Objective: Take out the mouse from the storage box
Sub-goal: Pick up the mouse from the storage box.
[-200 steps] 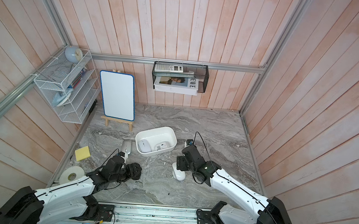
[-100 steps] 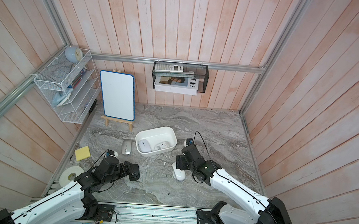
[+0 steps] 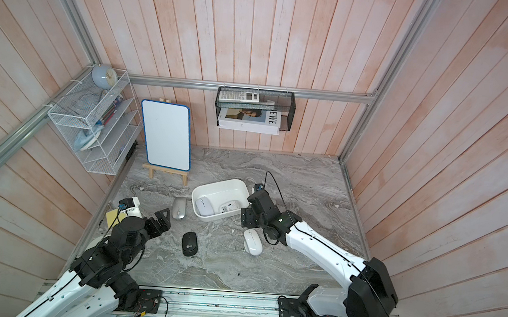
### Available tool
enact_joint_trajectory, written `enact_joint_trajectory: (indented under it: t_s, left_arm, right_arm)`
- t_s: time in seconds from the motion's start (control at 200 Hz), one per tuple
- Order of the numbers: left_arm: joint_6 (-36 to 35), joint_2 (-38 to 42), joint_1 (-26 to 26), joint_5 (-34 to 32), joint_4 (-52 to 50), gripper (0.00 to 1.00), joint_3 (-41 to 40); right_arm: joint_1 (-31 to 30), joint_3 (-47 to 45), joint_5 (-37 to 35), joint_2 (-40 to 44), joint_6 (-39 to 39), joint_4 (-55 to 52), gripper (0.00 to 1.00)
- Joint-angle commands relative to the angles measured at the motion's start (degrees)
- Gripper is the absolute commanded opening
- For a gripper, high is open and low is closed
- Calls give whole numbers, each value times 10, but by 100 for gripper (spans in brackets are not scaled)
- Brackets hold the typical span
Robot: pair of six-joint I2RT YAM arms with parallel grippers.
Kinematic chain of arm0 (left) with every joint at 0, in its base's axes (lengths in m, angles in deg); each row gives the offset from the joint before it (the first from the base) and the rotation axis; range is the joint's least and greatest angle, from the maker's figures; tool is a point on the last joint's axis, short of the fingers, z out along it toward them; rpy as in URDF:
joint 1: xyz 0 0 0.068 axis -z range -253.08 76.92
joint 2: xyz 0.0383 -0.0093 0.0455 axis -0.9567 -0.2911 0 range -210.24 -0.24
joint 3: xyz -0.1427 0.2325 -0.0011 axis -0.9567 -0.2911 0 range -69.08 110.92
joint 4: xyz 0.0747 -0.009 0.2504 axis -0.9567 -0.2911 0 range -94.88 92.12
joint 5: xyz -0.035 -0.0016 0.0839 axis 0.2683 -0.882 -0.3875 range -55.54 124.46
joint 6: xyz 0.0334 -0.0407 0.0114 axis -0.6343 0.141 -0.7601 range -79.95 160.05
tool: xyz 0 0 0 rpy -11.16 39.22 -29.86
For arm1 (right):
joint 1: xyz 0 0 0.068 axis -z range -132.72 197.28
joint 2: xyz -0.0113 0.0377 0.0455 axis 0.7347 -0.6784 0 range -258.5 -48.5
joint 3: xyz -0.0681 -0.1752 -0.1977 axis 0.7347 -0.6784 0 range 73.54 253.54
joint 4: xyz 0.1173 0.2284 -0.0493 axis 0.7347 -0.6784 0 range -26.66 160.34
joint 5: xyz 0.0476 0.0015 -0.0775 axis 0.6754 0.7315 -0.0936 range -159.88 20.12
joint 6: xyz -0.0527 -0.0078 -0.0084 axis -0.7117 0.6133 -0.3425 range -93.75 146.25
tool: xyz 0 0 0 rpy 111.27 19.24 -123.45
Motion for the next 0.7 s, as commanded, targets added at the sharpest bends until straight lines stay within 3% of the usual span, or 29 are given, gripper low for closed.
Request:
enact_joint_trajectory:
  t_s: [0.0, 0.275, 0.695]
  left_arm:
    - [-39, 25, -2, -48, 15, 100, -15]
    - [-73, 49, -4, -84, 28, 100, -67]
    - [-81, 93, -3, -83, 44, 100, -89]
  right_arm:
    - [-6, 63, 19, -59, -21, -23, 84]
    - [-28, 255, 28, -238, -45, -81, 83]
    - [-52, 522, 57, -460, -53, -192, 83]
